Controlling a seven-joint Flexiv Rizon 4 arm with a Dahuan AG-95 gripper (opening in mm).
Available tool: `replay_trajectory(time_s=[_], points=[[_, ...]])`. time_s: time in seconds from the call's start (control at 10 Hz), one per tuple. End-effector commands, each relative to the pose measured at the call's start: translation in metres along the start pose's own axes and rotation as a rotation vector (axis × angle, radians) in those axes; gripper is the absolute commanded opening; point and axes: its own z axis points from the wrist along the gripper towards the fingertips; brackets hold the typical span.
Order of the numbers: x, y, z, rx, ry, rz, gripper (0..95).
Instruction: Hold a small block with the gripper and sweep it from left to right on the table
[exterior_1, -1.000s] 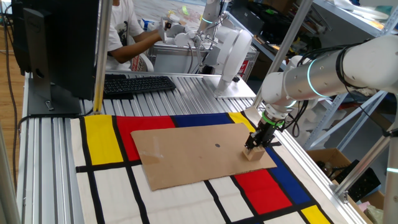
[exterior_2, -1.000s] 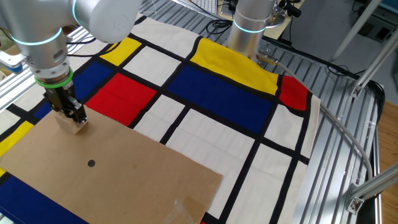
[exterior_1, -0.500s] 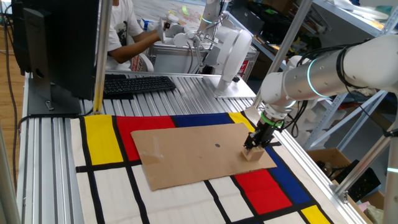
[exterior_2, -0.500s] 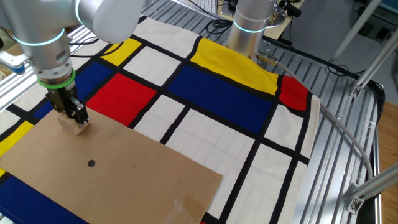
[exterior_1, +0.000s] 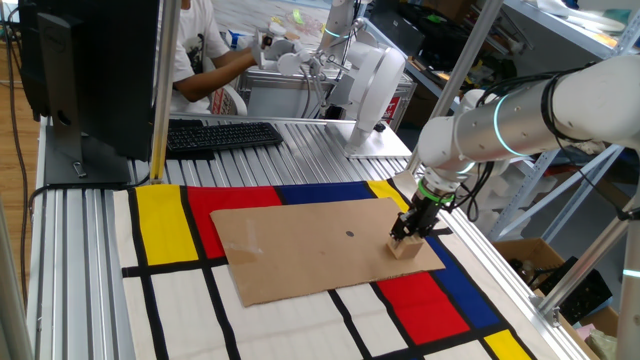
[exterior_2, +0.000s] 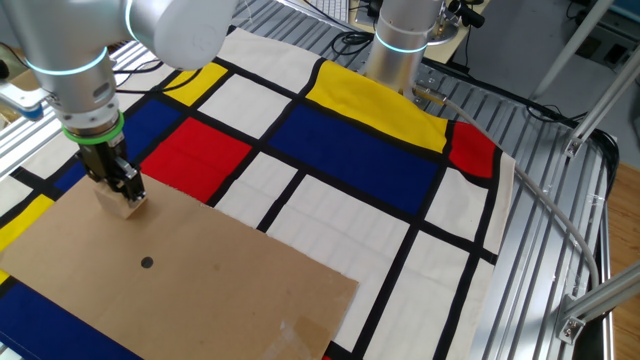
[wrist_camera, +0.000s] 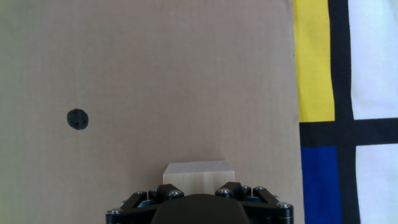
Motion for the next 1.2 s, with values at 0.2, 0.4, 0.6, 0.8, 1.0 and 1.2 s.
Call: replay_trajectory(time_s=[0.2, 0.4, 0.6, 0.8, 1.0, 1.2], points=[[0.0, 0.004, 0.006, -0.002, -0.002, 0.002, 0.0], [-0.001, 0.007, 0.007, -0.002, -0.004, 0.004, 0.0], [-0.001, 0.009, 0.008, -0.003, -0.005, 0.006, 0.0], [-0.001, 0.012, 0.009, -0.004, -0.008, 0.008, 0.0], [-0.001, 0.015, 0.01, -0.006, -0.008, 0.011, 0.0], [-0.001, 0.018, 0.01, -0.006, -0.011, 0.015, 0.0]])
